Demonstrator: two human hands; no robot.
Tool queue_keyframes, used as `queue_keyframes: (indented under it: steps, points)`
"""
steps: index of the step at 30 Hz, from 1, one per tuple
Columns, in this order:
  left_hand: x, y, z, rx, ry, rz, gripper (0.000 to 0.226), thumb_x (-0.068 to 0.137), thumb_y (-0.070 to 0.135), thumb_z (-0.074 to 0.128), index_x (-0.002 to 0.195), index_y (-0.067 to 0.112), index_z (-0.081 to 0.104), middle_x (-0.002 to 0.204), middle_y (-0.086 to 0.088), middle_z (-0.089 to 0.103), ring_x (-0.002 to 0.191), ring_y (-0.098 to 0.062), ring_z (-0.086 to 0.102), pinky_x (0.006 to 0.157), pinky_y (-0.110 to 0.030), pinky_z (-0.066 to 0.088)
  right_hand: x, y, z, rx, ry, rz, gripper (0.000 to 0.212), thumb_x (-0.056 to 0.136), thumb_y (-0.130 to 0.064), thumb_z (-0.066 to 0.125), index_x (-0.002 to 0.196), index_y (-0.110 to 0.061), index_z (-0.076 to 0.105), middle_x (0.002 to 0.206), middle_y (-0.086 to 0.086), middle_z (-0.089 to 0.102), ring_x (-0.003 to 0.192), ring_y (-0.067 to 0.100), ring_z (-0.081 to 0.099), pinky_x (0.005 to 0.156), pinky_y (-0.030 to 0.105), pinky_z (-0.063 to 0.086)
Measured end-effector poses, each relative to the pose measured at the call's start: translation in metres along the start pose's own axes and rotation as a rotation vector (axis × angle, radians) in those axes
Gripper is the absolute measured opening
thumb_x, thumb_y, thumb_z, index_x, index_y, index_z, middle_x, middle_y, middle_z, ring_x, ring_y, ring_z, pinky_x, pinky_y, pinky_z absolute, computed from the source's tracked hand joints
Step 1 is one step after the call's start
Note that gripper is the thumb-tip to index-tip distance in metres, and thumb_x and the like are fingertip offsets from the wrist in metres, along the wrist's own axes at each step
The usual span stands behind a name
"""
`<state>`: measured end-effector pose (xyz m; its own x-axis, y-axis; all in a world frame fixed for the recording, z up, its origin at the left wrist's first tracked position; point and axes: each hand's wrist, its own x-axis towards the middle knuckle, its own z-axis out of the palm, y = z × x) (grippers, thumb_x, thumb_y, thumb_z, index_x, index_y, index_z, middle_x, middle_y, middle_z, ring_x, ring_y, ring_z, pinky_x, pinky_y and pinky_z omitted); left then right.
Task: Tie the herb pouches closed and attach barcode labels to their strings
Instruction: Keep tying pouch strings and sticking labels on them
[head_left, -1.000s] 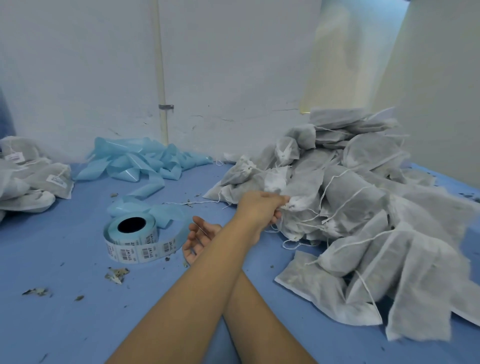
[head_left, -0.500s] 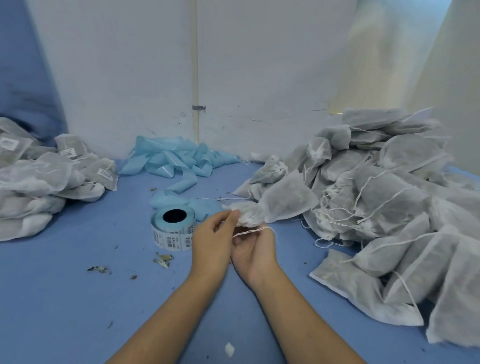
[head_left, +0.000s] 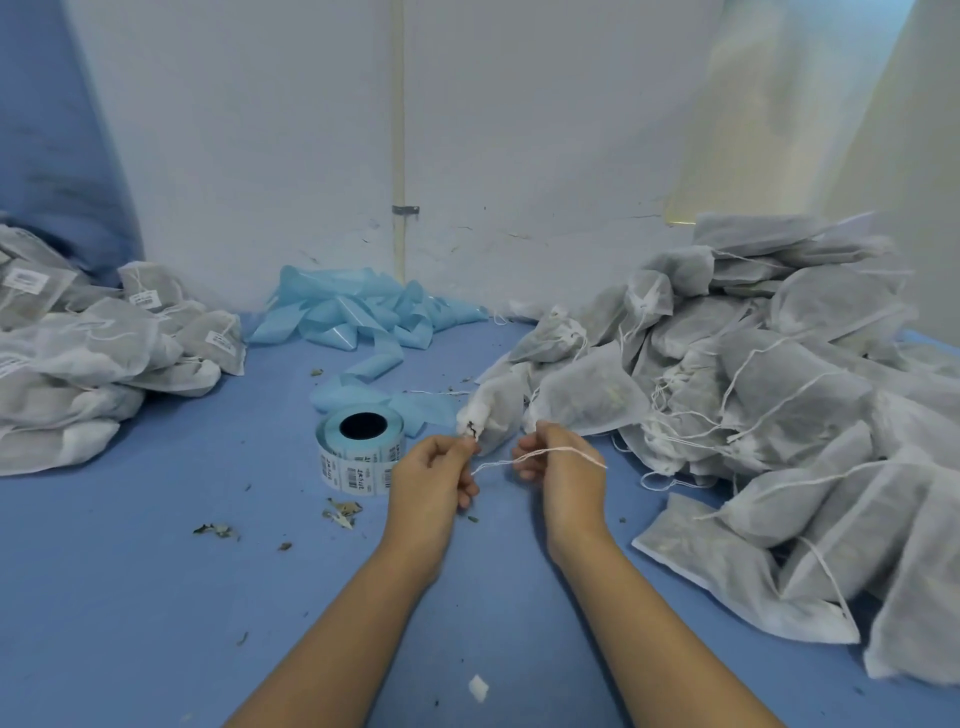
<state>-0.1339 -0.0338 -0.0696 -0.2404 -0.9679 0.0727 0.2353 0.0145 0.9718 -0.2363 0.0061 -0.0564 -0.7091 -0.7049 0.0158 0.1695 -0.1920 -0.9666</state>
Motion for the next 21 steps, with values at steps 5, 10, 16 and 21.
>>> queue_keyframes:
  steps: [5,10,16,21]
  points:
    - [0.001,0.004,-0.002,-0.174,-0.037,-0.058,0.017,0.092,0.001,0.050,0.083,0.007,0.063,0.049,0.001,0.050,0.045,-0.011,0.046,0.046,-0.023,0.034,-0.005,-0.008,0.000,0.194,-0.269,0.195,0.045,0.096,-0.019,0.044,0.056,-0.003,0.058,0.047,0.012,0.058,0.037,0.019,0.054,0.040,0.021,0.044]
    - [0.001,0.004,-0.003,-0.200,-0.037,-0.059,0.024,0.089,-0.006,0.045,0.084,0.010,0.063,0.046,0.000,0.045,0.045,-0.012,0.041,0.050,-0.027,0.031,-0.014,0.002,0.008,-0.198,-0.292,-0.038,0.030,0.094,-0.014,0.052,0.066,-0.006,0.060,0.051,0.007,0.059,0.039,0.016,0.049,0.040,0.018,0.035]
    - [-0.002,0.004,0.001,-0.088,-0.065,0.004,0.025,0.091,-0.001,0.048,0.088,0.017,0.065,0.046,0.002,0.043,0.040,-0.009,0.039,0.039,-0.018,0.032,-0.015,0.002,0.007,-0.194,-0.319,-0.127,0.017,0.085,-0.008,0.065,0.070,-0.015,0.070,0.062,-0.009,0.065,0.059,-0.001,0.056,0.060,0.010,0.042]
    - [-0.006,0.003,0.003,0.014,-0.128,0.067,0.033,0.093,-0.004,0.046,0.094,0.025,0.062,0.052,0.000,0.041,0.043,-0.008,0.037,0.041,-0.019,0.034,-0.011,0.002,0.006,-0.095,-0.260,-0.052,0.015,0.082,-0.009,0.069,0.067,-0.012,0.070,0.062,-0.004,0.063,0.058,0.002,0.055,0.057,0.012,0.043]
